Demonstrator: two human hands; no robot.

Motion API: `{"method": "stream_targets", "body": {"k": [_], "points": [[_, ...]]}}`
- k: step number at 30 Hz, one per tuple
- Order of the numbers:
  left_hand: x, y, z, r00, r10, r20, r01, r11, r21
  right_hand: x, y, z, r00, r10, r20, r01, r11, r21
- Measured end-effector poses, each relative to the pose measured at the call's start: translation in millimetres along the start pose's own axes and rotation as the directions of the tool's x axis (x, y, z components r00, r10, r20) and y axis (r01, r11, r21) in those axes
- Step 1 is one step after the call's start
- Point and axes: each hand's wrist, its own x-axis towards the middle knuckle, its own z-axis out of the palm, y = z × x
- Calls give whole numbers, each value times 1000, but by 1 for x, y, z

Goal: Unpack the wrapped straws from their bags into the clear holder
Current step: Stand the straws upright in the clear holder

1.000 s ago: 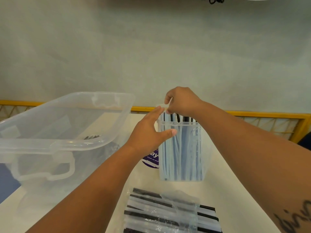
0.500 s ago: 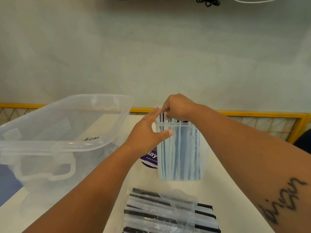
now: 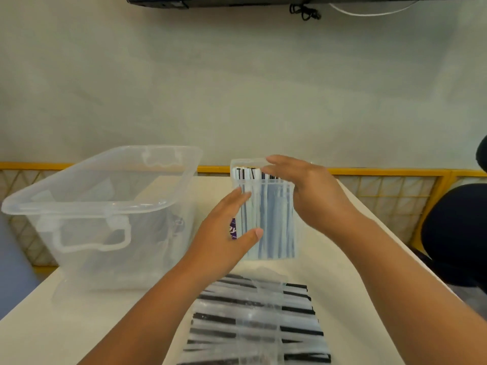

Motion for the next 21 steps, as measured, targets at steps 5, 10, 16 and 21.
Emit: {"method": "stream_targets", "body": {"k": [5,10,16,21], "points": [[-55,-2,16,993,-23,114,22,1000,6,-74,2,17,992,72,104,-87,986,140],[-92,-7,30,962,-130,240,122,991,51,-125,14,47,911,223,346,-260,963,66],[-109,-15,38,906,-223,361,189,974,127,-156,6,42,756,270,596,-364,930,41],[-108,-6,42,920,-149,361,92,981,172,-164,7,43,691,245,681,-306,951,-32]]}}
